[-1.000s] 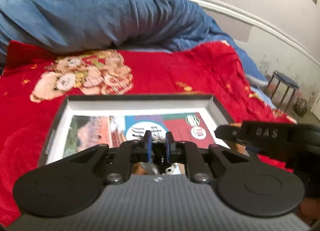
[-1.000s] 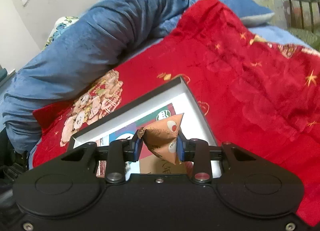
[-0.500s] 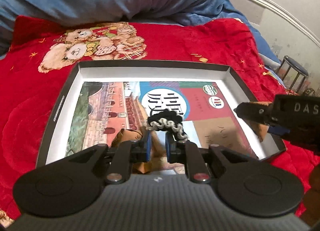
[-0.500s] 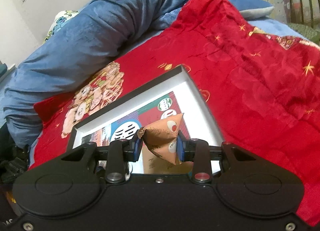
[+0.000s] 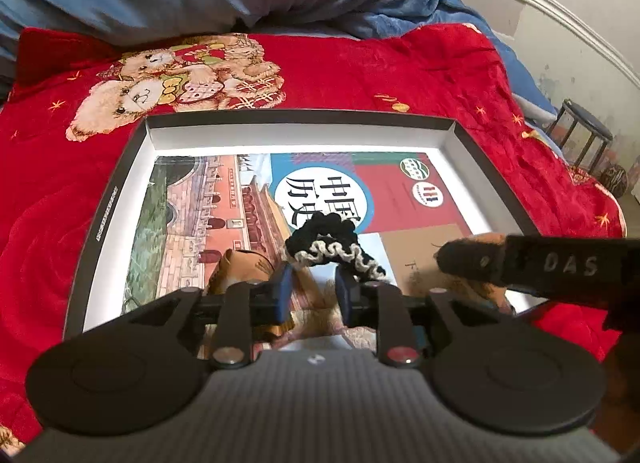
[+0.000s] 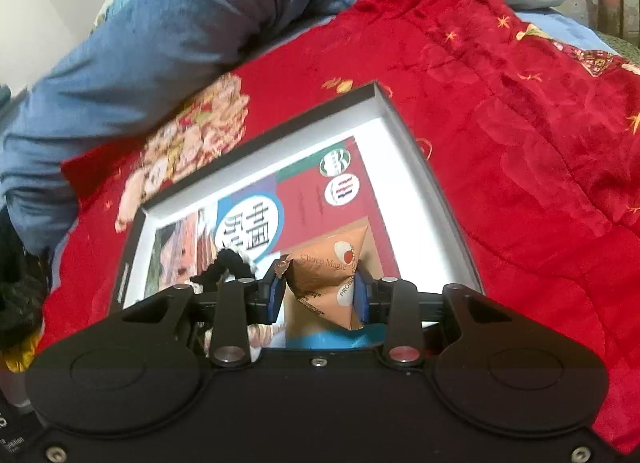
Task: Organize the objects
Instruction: 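Lower the hair tie and candy into the box and open both tools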
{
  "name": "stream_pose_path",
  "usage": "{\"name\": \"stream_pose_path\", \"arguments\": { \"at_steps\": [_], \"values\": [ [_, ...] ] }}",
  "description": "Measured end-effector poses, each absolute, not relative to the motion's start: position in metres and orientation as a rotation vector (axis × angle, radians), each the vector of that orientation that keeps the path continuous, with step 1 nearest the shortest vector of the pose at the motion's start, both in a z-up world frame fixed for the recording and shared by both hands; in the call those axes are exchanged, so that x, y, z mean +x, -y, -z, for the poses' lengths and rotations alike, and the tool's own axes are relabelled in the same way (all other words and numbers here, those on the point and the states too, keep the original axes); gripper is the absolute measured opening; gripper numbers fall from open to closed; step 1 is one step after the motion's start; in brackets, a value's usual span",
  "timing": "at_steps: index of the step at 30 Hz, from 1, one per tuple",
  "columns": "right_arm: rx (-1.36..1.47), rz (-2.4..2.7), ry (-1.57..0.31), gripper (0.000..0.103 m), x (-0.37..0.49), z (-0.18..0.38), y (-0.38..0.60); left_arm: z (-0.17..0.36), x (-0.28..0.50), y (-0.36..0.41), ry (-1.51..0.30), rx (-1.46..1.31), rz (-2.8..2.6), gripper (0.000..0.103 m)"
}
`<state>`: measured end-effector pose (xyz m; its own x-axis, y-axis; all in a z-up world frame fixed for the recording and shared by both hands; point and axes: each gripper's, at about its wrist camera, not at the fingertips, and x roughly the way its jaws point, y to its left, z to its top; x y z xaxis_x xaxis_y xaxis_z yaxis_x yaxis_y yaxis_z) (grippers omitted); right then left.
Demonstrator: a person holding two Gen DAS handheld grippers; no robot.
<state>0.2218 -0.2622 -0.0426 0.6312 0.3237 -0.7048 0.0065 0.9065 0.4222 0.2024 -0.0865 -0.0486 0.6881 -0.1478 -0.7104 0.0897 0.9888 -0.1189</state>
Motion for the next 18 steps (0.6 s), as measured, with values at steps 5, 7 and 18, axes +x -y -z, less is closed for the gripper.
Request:
{"name": "stream_pose_path", "arguments": {
  "at_steps": [5, 7, 18],
  "values": [
    [0.351, -0.198, -0.902, 0.036, 0.223, 0.043, 0.256, 0.040, 0.201, 0.084, -0.838, -0.032, 0.166, 0.068],
    [0.361, -0.208, -0.905, 0.036, 0.221, 0.042, 0.258, 0.034, 0.200, 0.079, -0.859, -0.024, 0.183, 0.076],
    [0.457, -0.284, -0.863, 0.063, 0.202, 0.026, 0.278, -0.015, 0.164, 0.041, -0.817, -0.017, 0.135, 0.087]
  ]
}}
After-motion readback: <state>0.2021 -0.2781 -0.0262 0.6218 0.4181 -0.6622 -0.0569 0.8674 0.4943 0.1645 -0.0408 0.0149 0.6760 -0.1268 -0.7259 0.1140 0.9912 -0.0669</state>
